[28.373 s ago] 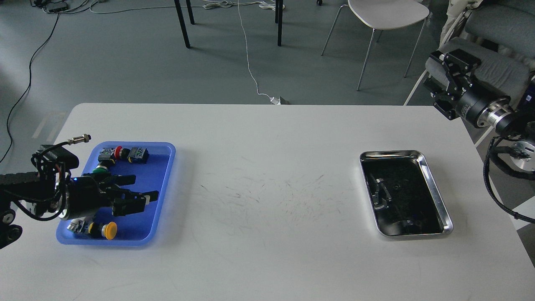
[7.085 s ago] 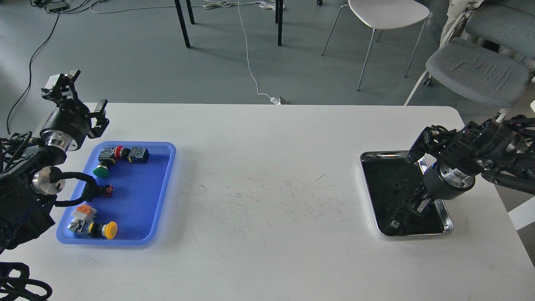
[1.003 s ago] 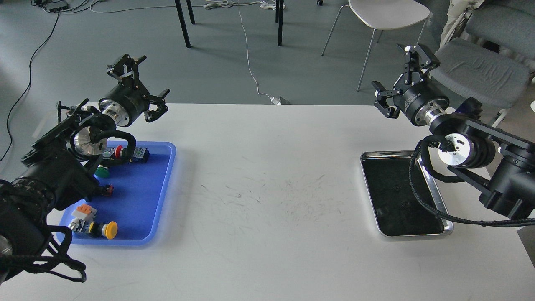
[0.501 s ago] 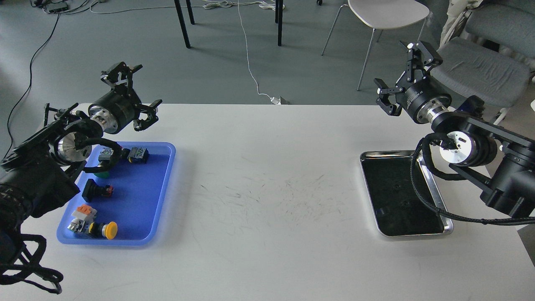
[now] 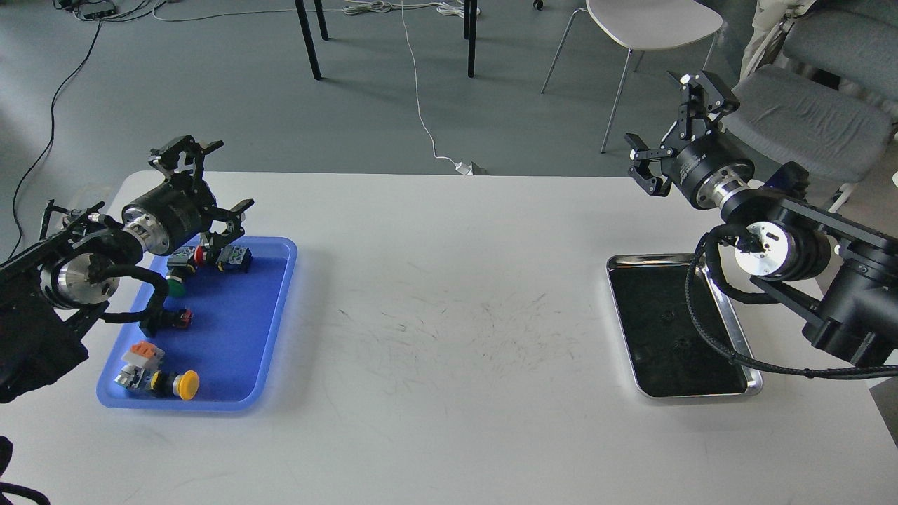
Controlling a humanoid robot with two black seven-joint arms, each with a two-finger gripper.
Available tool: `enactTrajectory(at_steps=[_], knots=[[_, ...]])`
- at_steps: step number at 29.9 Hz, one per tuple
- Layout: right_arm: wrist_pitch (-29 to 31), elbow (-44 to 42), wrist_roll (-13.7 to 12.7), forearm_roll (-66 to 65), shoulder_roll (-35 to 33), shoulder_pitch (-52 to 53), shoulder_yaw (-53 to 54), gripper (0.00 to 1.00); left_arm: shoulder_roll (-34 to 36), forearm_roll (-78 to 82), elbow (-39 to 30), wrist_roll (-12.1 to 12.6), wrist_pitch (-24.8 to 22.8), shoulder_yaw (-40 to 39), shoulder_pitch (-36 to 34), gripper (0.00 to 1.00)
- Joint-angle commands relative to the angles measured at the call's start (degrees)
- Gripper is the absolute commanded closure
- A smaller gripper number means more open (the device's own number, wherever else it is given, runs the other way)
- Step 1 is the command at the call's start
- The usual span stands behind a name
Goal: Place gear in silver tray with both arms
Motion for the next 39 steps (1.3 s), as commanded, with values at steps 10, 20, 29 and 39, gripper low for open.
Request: enactTrajectory(at_steps=[10, 20, 29, 39], knots=[[0.1, -0.1, 0.1, -0.1, 1.2, -0.1, 0.2, 0.01, 0.3, -0.3, -1.4, 0.0, 0.0, -3.6, 2.8, 0.00], [0.0, -0.7, 0.2, -0.1, 2.4, 0.0, 0.5, 0.01, -0.5, 0.1, -1.5, 0.0, 0.0, -5.1, 2.8, 0.00], [0.0, -0.6, 0.2, -0.1, 2.5, -0.3, 0.6, 0.01, -0.6, 0.2, -1.2, 0.0, 0.0, -5.1, 2.8, 0.00], [0.0, -0.7, 0.2, -0.2, 2.5, -0.5, 0.6, 0.01, -0.6, 0.2, -1.1, 0.0, 0.0, -5.2, 2.4, 0.00]])
